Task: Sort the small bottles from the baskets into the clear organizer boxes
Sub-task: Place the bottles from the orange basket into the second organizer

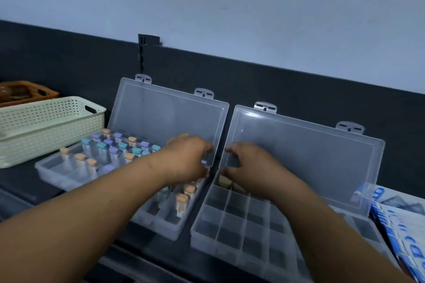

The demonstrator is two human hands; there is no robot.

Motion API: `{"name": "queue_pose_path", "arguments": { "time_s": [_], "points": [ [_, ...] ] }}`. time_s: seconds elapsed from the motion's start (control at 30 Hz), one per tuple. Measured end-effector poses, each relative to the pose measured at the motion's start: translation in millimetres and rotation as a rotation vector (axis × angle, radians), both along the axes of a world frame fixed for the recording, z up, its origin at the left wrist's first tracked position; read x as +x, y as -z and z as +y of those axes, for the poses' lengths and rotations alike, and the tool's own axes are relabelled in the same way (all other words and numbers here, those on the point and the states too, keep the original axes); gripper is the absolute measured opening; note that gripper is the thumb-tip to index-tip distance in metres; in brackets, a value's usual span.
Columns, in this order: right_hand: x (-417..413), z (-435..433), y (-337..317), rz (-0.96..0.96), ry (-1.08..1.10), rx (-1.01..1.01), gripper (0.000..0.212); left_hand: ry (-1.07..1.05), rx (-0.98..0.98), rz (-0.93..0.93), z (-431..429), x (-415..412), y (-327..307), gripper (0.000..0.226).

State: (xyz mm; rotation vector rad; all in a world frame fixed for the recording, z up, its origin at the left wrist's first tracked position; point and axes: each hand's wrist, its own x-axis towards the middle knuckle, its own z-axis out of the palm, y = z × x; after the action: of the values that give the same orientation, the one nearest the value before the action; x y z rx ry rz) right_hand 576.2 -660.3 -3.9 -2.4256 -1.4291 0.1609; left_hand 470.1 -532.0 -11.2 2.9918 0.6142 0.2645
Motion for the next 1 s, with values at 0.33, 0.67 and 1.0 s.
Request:
{"name": "queue_pose_path", "arguments": {
  "time_s": [0.33,0.67,1.0],
  "points": [
    [-131.6,89.4,-13.2,-0.222,-0.166,0.052,0.066,-0.187,0.163,-0.135,77.3,-174.0,-17.9,0.062],
    [-291.8,187.8,-12.5,-0.199,-0.282,0.070,0.067,-0.343,0.191,-0.072,164.2,-368.7,-23.5,0.067],
    [-370.7,281.7,-24.5,-0.180,-0.353,0.027,0.065,-0.429,0.079,-0.094,239.9,-459.5,-31.1,0.069]
  ]
}}
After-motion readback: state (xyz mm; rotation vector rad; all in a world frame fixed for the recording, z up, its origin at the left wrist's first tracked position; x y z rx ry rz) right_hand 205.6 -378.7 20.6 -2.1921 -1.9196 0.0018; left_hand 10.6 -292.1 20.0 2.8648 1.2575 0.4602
